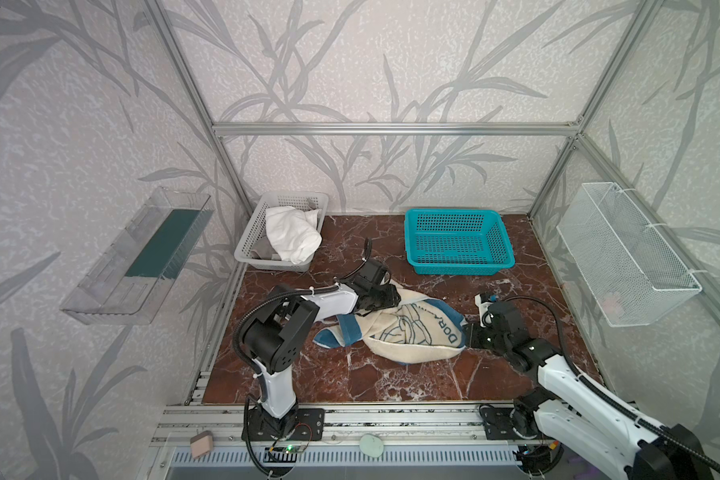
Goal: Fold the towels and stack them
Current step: 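Grasp the towel's top edge with both grippers and lift it up high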
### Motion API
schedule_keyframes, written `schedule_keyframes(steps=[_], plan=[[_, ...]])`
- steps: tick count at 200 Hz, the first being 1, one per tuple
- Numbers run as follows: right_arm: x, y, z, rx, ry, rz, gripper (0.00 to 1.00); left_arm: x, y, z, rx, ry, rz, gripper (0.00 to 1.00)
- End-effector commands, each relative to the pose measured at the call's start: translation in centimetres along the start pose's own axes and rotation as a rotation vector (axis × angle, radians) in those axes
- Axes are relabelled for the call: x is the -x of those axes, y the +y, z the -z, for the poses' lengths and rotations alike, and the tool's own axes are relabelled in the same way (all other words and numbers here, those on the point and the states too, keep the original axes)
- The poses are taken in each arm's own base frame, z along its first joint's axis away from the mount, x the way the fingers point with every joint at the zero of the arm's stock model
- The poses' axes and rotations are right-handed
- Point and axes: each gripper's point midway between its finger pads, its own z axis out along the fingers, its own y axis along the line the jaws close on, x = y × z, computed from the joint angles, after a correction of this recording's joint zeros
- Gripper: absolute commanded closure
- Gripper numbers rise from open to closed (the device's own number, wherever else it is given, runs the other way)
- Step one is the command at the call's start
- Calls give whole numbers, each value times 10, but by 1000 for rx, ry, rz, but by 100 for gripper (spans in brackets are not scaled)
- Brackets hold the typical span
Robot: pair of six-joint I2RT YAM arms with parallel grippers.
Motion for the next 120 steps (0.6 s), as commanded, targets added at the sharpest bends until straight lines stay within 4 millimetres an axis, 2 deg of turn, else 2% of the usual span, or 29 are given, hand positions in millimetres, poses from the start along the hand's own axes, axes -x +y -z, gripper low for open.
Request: schedule_keyframes(steps=[1, 31, 47, 69, 92, 108, 120], plan=[[9, 2, -1, 0, -23, 24, 100, 3, -12, -10, -79, -4, 70, 53], [25, 5, -4, 3, -38, 38, 100, 15, -25, -6, -125, -38, 58, 88], [38, 11, -8, 13, -44, 55, 100, 30, -34, 4, -136, -69, 26, 100], [58, 22, -13, 31, -51, 81, 100, 54, -39, 17, -136, -100, 9, 100], [75, 31, -23, 46, -59, 100, 100, 83, -30, 27, -121, -129, 38, 100], [84, 35, -31, 47, -52, 120, 100, 104, -29, 30, -123, -165, 43, 100], [90, 33, -37, 40, -45, 122, 100, 117, -36, 29, -122, -184, 13, 100]])
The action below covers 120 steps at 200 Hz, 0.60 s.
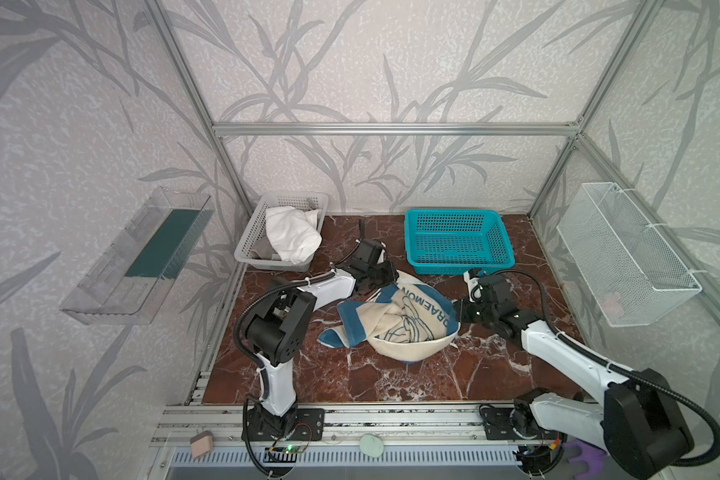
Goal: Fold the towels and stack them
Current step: 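Grasp the towel's top edge with both grippers and lift it up high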
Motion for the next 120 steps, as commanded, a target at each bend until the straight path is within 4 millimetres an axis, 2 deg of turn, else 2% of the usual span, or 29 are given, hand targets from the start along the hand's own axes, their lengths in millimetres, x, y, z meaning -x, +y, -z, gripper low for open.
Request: schedule_keyframes(steps=[1, 29, 69, 81, 104, 120], plan=[[22, 5, -8, 17, -24, 41, 100, 27, -8, -1, 4, -35, -42, 100], [35, -12, -11, -3, -17, 6, 100, 38, -30, -30, -24, -1, -64, 100], [52, -44, 12, -49, -53, -31, 100, 30, -80, -69, -84, 40, -127, 100], [55, -51, 19, -57, -63, -46, 100, 27, -86, -79, -91, 49, -136, 100], [59, -56, 31, -65, -82, -52, 100, 34, -96, -81, -104, 34, -164, 100], [63, -54, 42, -70, -97, -38, 100, 42, -98, -69, -85, 22, -185, 100]])
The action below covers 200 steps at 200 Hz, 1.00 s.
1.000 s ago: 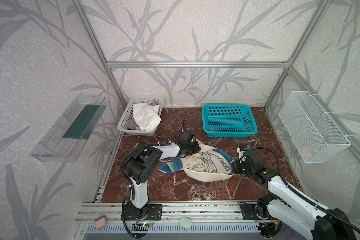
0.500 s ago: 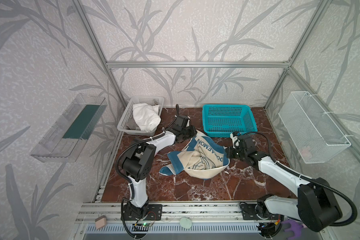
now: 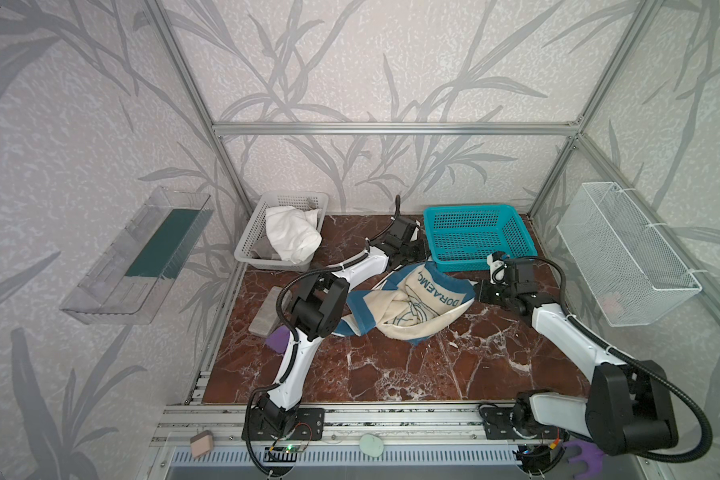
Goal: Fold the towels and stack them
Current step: 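Grasp the towel's top edge with both grippers and lift it up high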
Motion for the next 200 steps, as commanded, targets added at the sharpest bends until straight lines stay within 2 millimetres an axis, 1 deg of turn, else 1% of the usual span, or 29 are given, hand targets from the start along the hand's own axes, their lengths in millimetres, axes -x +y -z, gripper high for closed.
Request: schedule_keyframes(steps=[1, 15, 33, 48, 68, 78, 100, 107, 108, 120, 129, 149, 157, 160, 175, 181, 200], plan=[[13, 10, 21, 22, -30, 42, 100, 20, -3, 18, 22, -21, -33, 100], [19, 15, 32, 30, -49, 54, 100, 28, -2, 37, 43, -35, -47, 100], [29, 21, 51, 31, -95, 70, 100, 38, -6, 73, 50, -65, -66, 100], [42, 29, 76, 32, -163, 88, 100, 44, -10, 107, 55, -83, -89, 100], [60, 47, 116, 53, -248, 139, 100, 51, -25, 160, 61, -135, -133, 100], [67, 57, 135, 65, -284, 174, 100, 54, -38, 189, 56, -177, -166, 100], [86, 85, 185, 103, -378, 252, 100, 58, -67, 254, 51, -261, -234, 100], [95, 94, 204, 118, -412, 277, 100, 59, -77, 276, 45, -293, -255, 100], [95, 94, 204, 118, -412, 277, 100, 59, -79, 279, 44, -297, -259, 100], [107, 108, 231, 144, -458, 302, 100, 60, -97, 318, 34, -353, -290, 100], [119, 119, 255, 169, -501, 314, 100, 61, -109, 349, 39, -398, -310, 100], [142, 148, 306, 252, -591, 348, 100, 58, -145, 416, 12, -501, -378, 100], [148, 157, 323, 283, -617, 357, 100, 56, -159, 439, -12, -541, -402, 100], [152, 163, 333, 300, -635, 364, 100, 55, -164, 448, -21, -557, -408, 100], [161, 180, 369, 358, -689, 386, 100, 50, -186, 489, -74, -625, -437, 100], [164, 186, 383, 377, -714, 399, 100, 49, -191, 503, -86, -649, -444, 100], [170, 196, 422, 396, -785, 417, 100, 43, -211, 543, -142, -704, -464, 100]])
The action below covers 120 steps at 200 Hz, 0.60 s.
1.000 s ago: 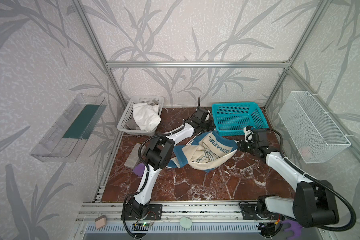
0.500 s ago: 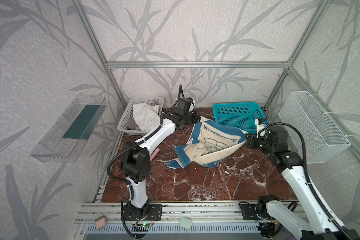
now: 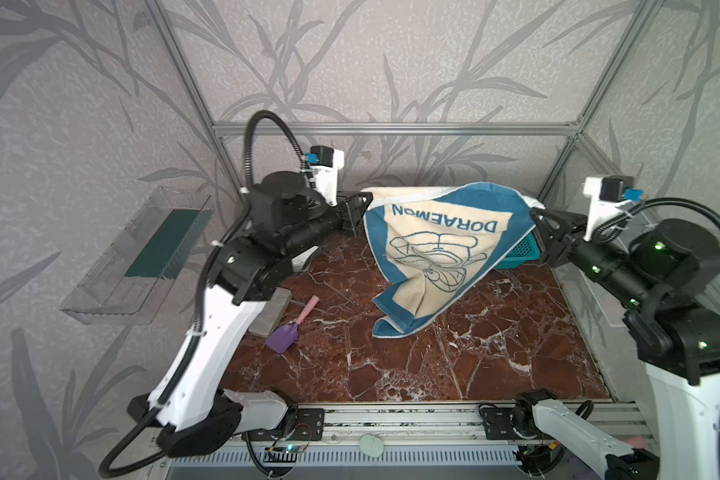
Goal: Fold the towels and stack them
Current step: 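Grasp the towel's top edge with both grippers and lift it up high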
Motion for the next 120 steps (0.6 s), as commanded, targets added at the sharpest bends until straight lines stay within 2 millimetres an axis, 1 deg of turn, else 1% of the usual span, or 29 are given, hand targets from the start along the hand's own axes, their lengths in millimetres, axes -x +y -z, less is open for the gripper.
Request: schedule_keyframes(steps=[1, 38, 58, 65, 73, 86, 92, 107, 120], plan=[[31, 26, 29, 73, -52, 21, 100, 32, -21, 55, -25, -84, -47, 100], [75, 52, 70, 121, -141, 66, 100, 73, -59, 111, -146, -217, -51, 100], [96, 63, 89, 136, -193, 91, 100, 91, -70, 140, -167, -293, -82, 100], [102, 66, 94, 142, -208, 98, 100, 96, -71, 147, -160, -315, -94, 100], [107, 68, 94, 145, -214, 99, 100, 100, -70, 152, -143, -333, -108, 100], [111, 67, 89, 145, -214, 99, 100, 100, -61, 152, -86, -340, -130, 100], [109, 64, 82, 142, -202, 93, 100, 99, -55, 149, -56, -335, -138, 100], [101, 53, 59, 125, -160, 73, 100, 91, -36, 133, 34, -301, -156, 100], [88, 43, 35, 120, -114, 46, 100, 81, -19, 114, 109, -259, -175, 100]])
